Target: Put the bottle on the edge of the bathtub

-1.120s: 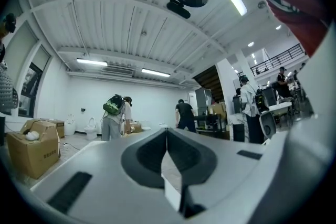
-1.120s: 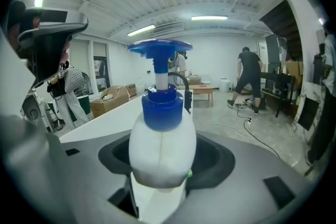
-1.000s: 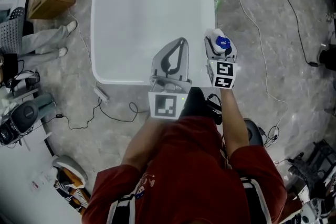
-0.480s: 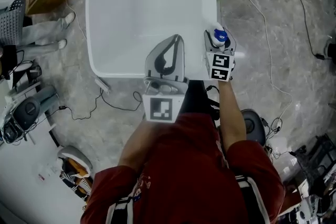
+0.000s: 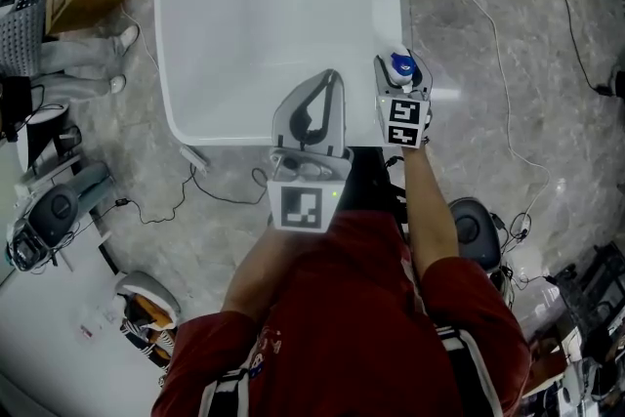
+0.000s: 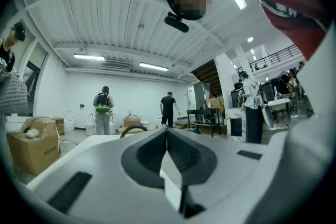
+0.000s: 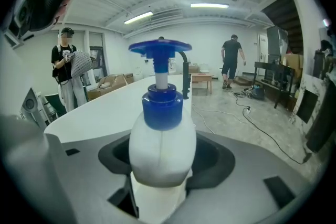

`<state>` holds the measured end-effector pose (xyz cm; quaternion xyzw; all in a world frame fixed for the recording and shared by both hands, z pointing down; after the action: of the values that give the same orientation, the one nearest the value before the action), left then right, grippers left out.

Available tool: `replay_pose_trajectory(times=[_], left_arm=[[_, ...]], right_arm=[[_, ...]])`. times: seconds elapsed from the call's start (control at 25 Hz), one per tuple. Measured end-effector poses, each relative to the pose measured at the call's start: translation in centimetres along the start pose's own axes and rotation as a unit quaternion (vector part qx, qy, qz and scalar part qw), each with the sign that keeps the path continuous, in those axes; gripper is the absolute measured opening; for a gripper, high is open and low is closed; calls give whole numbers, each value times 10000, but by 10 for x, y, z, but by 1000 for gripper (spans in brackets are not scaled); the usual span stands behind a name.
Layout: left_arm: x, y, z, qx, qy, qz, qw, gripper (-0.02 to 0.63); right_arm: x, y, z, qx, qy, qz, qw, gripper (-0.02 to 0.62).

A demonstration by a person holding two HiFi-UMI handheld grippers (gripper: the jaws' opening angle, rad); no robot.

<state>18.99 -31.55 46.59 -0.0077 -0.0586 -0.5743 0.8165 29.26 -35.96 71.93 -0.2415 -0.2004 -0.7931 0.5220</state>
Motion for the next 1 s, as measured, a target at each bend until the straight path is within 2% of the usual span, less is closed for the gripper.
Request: replay_pose_trajectory(times=[0.24, 0.36, 0.6, 1.0], left_arm=[[-2, 6, 0, -9, 5, 33, 10000, 15], [-2, 9, 4, -35, -18, 63, 10000, 15], [-2, 19, 17, -122, -227, 156, 9995, 15], [-5, 21, 6, -120, -79, 172, 9997, 15]], right_arm=[[-2, 0, -1, 3, 78, 75, 9999, 272], [1, -2, -4, 77, 2, 29, 10000, 306], [1, -7, -5, -89, -128, -64, 9999, 339], [-8, -2, -10, -71, -69, -67, 9999, 358]])
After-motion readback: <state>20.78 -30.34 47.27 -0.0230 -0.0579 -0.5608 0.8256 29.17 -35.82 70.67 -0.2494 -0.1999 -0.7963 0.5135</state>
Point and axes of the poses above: the fingertips, and each gripper's own axes: x forward along the fingers, y to its right, z out of its underside, the point moved 2 cm from there along -x, backward along the fingers, and after that the axes turned 3 degrees about -y, right-handed, at the moved point
